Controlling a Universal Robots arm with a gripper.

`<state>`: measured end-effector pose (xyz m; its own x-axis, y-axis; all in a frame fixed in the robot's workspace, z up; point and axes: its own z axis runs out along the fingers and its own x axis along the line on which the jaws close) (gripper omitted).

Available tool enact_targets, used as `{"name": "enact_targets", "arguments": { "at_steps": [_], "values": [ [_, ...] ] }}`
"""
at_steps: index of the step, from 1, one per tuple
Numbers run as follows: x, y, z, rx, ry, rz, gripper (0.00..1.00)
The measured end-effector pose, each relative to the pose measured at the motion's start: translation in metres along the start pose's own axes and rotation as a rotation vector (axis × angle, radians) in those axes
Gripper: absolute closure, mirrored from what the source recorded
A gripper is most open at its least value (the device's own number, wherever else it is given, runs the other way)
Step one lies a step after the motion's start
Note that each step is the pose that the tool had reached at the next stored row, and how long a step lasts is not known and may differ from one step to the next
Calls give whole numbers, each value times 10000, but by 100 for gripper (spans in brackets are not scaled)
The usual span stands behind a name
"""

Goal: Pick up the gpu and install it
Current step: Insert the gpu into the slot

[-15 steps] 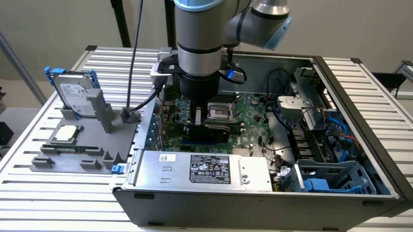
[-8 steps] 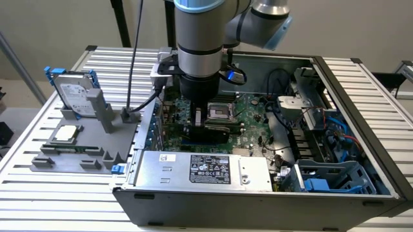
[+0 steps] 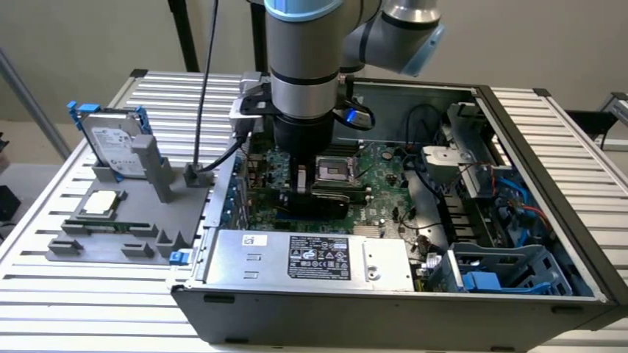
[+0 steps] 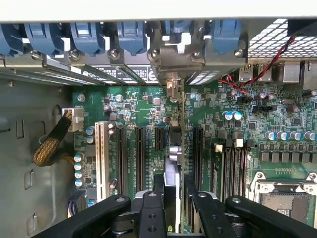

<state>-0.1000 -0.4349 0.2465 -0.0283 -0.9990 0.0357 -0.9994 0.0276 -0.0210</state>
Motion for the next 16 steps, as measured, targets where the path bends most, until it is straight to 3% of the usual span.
{"name": "enact_targets", "arguments": {
  "at_steps": [16],
  "values": [
    [19, 21, 4, 6, -8, -56, 73]
  ]
}}
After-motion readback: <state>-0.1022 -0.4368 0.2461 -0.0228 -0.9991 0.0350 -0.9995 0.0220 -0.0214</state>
